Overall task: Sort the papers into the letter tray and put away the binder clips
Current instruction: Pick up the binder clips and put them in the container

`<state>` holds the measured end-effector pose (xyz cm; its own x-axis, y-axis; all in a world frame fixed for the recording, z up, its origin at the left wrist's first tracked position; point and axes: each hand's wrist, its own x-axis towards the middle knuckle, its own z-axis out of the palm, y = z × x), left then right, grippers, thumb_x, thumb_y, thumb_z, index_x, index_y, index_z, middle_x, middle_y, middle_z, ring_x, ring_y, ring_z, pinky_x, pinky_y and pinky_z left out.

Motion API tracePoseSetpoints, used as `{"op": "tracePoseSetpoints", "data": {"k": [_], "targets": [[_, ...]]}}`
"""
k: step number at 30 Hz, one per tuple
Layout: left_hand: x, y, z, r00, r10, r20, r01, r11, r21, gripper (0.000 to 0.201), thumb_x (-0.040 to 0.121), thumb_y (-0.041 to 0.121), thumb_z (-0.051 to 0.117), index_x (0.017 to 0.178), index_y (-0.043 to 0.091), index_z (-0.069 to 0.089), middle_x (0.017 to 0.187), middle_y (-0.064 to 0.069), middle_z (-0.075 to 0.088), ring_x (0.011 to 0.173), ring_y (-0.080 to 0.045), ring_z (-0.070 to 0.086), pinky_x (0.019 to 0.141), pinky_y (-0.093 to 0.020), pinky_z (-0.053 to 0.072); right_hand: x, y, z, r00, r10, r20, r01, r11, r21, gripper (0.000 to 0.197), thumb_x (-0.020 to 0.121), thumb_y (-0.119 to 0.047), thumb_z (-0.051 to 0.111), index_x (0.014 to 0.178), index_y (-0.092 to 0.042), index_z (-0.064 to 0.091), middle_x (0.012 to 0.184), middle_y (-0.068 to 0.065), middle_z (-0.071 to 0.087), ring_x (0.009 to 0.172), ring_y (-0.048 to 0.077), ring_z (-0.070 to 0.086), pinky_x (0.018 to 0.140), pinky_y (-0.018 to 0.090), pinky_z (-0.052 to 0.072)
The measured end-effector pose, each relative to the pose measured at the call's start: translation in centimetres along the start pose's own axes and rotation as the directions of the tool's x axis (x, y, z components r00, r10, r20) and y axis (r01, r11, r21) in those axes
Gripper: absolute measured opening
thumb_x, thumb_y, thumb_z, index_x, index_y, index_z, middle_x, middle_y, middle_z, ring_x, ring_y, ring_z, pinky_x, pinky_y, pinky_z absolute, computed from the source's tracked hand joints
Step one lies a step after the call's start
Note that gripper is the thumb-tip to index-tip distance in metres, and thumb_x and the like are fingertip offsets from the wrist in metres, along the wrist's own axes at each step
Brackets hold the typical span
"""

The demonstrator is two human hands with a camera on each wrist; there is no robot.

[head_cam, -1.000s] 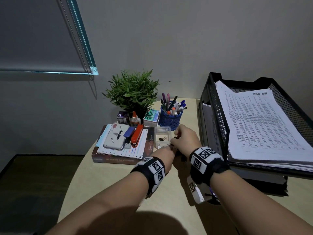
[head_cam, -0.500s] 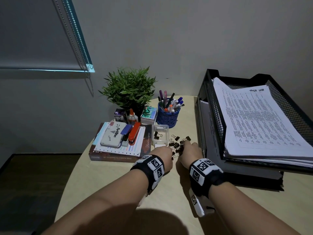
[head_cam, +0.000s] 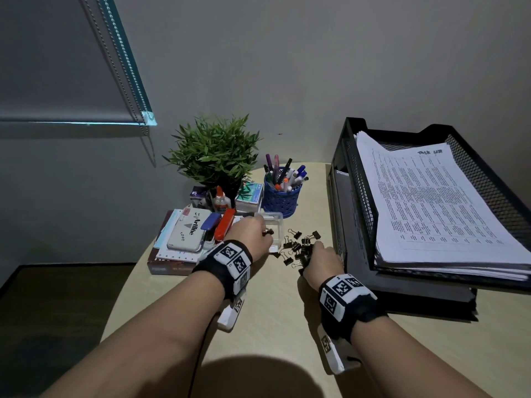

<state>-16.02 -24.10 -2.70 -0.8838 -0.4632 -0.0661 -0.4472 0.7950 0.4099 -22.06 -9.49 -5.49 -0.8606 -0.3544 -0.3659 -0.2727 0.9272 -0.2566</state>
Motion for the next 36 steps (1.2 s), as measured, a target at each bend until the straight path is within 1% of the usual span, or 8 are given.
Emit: {"op": "tracePoseSetpoints", "data": {"k": [5, 8, 14, 17, 20, 23, 27, 36], "targets": [[-1.4, 0.8, 3.2, 0.967, 0.22, 0.128, -0.227, 0.973, 0.048, 0.016, 0.091, 0.018, 0.05, 0.1, 0.013, 0.062, 0.106, -0.007, 0.063, 0.099, -0.025, 0.06, 0.088, -0.035, 0.05, -0.1, 0.1, 0.0, 0.999, -0.032, 0.017, 0.034, 0.995, -0.097, 0.026, 0.091, -0.007, 0.048, 0.116, -0.006, 0.055, 0.121, 0.013, 0.059, 0.111, 0.029, 0.057, 0.086, 0.033, 0.046], [-1.2, 1.7, 4.7, 0.937, 0.181, 0.299, -0.239, 0.956, 0.168, 0.017, 0.089, 0.018, 0.051, 0.1, 0.009, 0.06, 0.11, -0.013, 0.061, 0.104, -0.031, 0.058, 0.087, -0.038, 0.048, 0.1, -0.1, -0.1, 0.999, -0.045, 0.027, 0.048, 0.993, -0.104, 0.023, 0.091, -0.007, 0.048, 0.112, -0.006, 0.058, 0.118, 0.013, 0.062, 0.108, 0.029, 0.059, 0.082, 0.031, 0.046], [-1.2, 3.0, 5.2, 0.934, 0.097, 0.344, -0.193, 0.947, 0.257, 0.022, 0.086, 0.004, 0.051, 0.106, 0.004, 0.06, 0.111, -0.016, 0.06, 0.102, -0.031, 0.061, 0.086, -0.037, 0.05, 0.6, 0.0, 0.2, 0.997, -0.029, 0.068, 0.032, 0.998, -0.053, 0.022, 0.088, -0.006, 0.05, 0.104, -0.003, 0.065, 0.11, 0.015, 0.065, 0.101, 0.029, 0.062, 0.073, 0.028, 0.044], [-2.1, 2.5, 5.3, 0.942, 0.073, 0.327, -0.151, 0.963, 0.221, 0.022, 0.088, 0.01, 0.048, 0.107, 0.003, 0.058, 0.111, -0.017, 0.059, 0.104, -0.032, 0.059, 0.085, -0.036, 0.048, 0.8, -0.2, 0.0, 0.997, -0.052, 0.059, 0.053, 0.999, -0.009, 0.022, 0.088, -0.005, 0.049, 0.102, -0.004, 0.066, 0.107, 0.015, 0.066, 0.099, 0.029, 0.062, 0.071, 0.027, 0.044], [-2.9, 1.7, 5.1, 0.943, 0.081, 0.323, -0.145, 0.973, 0.179, 0.02, 0.087, 0.014, 0.048, 0.099, 0.004, 0.059, 0.105, -0.015, 0.061, 0.097, -0.032, 0.059, 0.077, -0.034, 0.046, 0.8, -1.4, -1.0, 0.983, -0.126, -0.135, 0.145, 0.98, 0.139, 0.02, 0.091, -0.008, 0.045, 0.095, -0.002, 0.064, 0.099, 0.017, 0.066, 0.093, 0.031, 0.061, 0.069, 0.026, 0.041], [-3.4, 1.2, 4.8, 0.947, 0.089, 0.31, -0.141, 0.979, 0.148, 0.017, 0.085, 0.019, 0.049, 0.094, 0.007, 0.057, 0.102, -0.014, 0.061, 0.094, -0.031, 0.059, 0.073, -0.033, 0.045, 1.1, -3.3, -2.4, 0.935, -0.178, -0.306, 0.296, 0.867, 0.401, 0.016, 0.089, -0.005, 0.047, 0.087, -0.004, 0.062, 0.087, 0.011, 0.064, 0.08, 0.024, 0.057, 0.066, 0.025, 0.041], [-3.8, 0.8, 4.2, 0.961, 0.089, 0.263, -0.121, 0.986, 0.111, 0.016, 0.085, 0.021, 0.05, 0.091, 0.008, 0.056, 0.098, -0.011, 0.06, 0.09, -0.03, 0.059, 0.071, -0.032, 0.045, 2.0, -4.7, -2.9, 0.956, -0.139, -0.257, 0.277, 0.714, 0.643, 0.008, 0.087, -0.006, 0.055, 0.084, -0.012, 0.06, 0.082, 0.004, 0.06, 0.077, 0.023, 0.059, 0.076, 0.036, 0.051], [0.2, 0.2, -0.2, 0.995, 0.03, -0.092, -0.039, 0.995, -0.093, 0.013, 0.088, 0.021, 0.052, 0.091, 0.009, 0.058, 0.097, -0.008, 0.06, 0.084, -0.025, 0.06, 0.076, -0.037, 0.052, 1.7, -0.5, -0.5, 0.992, -0.102, -0.069, 0.116, 0.96, 0.255, 0.008, 0.081, -0.006, 0.053, 0.083, -0.013, 0.051, 0.103, 0.013, 0.059, 0.081, 0.026, 0.05, 0.064, 0.026, 0.035]]}}
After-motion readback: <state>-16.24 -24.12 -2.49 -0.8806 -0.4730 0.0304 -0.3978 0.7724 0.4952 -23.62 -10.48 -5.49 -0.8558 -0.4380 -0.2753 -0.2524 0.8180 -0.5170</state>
